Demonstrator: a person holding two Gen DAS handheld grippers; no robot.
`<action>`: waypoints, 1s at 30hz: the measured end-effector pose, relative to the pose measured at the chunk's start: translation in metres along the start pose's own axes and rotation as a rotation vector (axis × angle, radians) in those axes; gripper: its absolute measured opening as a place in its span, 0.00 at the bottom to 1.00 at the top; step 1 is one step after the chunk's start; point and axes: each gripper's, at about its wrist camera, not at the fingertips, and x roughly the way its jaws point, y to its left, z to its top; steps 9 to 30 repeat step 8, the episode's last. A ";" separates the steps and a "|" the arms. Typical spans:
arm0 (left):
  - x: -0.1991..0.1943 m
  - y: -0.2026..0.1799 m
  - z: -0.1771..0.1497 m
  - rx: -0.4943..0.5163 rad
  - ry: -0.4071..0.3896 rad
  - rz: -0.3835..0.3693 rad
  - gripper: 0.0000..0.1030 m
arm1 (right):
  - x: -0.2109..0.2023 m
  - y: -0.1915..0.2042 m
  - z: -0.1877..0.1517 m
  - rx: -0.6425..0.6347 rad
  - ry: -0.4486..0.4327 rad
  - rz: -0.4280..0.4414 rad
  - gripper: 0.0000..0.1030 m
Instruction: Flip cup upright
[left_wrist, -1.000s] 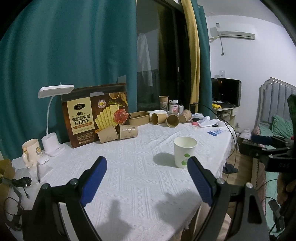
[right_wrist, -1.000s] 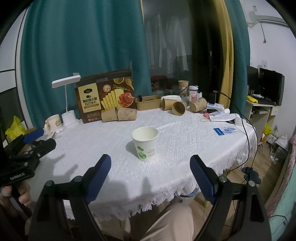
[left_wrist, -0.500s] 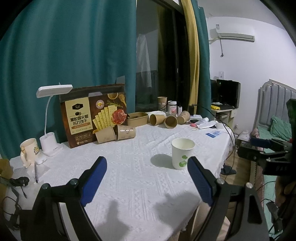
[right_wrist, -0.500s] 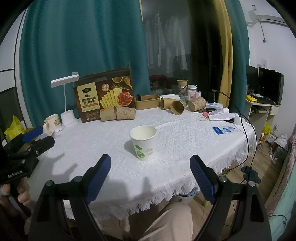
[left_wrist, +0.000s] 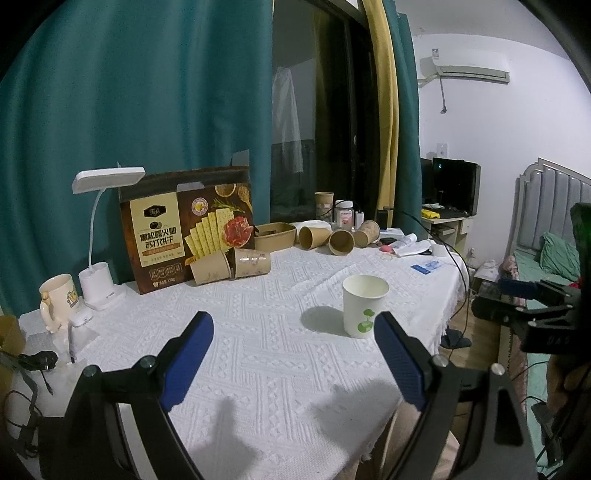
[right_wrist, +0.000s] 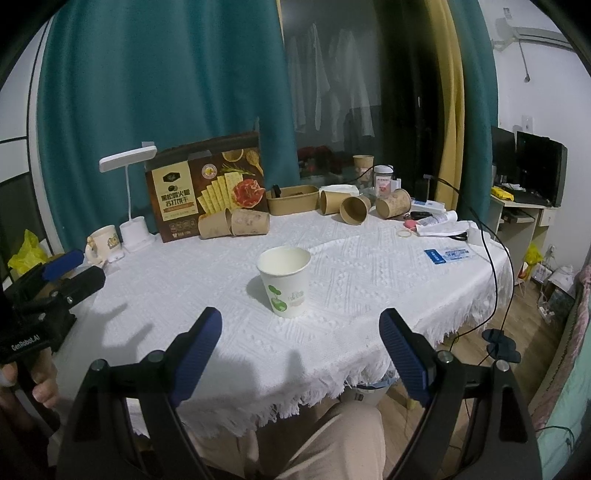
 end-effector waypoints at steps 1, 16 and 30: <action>0.000 0.000 0.000 -0.001 0.004 0.000 0.86 | 0.002 0.001 0.000 -0.001 0.002 0.000 0.83; 0.005 -0.002 0.001 -0.002 0.017 -0.007 0.86 | 0.007 0.002 0.001 0.000 0.012 0.001 0.83; 0.005 -0.002 0.001 -0.002 0.017 -0.007 0.86 | 0.007 0.002 0.001 0.000 0.012 0.001 0.83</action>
